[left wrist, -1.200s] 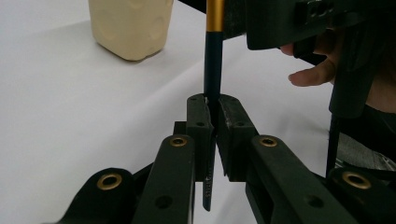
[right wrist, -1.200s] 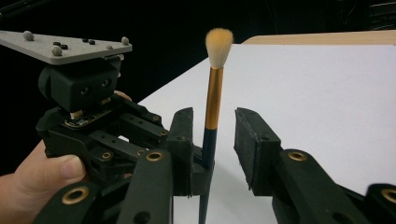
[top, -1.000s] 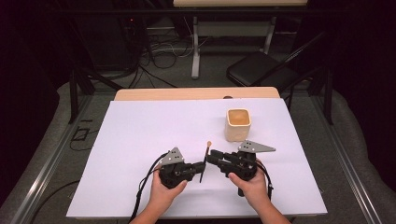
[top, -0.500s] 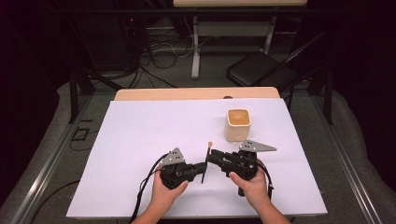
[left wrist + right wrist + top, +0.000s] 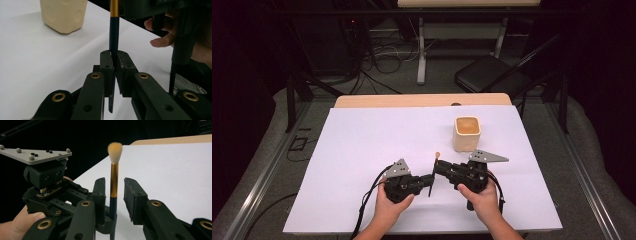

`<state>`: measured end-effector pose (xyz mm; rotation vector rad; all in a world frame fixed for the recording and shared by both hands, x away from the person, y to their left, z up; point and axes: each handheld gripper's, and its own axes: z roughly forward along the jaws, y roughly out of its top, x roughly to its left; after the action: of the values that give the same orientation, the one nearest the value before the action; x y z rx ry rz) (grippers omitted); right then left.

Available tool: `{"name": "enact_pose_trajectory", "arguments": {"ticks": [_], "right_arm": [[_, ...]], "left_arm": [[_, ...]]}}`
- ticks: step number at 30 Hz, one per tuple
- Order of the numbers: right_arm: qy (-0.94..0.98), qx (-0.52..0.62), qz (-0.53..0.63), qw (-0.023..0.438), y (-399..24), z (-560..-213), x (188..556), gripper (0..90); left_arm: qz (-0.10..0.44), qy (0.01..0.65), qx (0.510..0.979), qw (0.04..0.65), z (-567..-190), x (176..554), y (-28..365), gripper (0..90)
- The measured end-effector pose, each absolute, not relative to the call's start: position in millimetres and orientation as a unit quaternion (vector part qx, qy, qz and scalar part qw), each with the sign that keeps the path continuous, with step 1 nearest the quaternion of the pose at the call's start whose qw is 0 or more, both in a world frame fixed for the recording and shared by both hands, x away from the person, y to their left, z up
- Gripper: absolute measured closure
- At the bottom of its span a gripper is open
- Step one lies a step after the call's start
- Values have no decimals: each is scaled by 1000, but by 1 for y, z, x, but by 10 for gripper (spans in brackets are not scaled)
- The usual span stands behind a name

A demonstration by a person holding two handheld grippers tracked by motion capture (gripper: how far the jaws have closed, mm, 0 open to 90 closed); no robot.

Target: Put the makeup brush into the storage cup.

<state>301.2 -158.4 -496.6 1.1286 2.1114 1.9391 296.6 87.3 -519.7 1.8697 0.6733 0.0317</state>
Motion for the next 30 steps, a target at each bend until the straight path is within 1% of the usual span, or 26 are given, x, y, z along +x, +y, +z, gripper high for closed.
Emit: {"name": "enact_pose_trajectory", "arguments": {"ticks": [30], "right_arm": [[677, 371, 635, 23, -159, -496, 302, 750]], "left_arm": [[6, 279, 790, 546, -521, 295, 84, 835]]}}
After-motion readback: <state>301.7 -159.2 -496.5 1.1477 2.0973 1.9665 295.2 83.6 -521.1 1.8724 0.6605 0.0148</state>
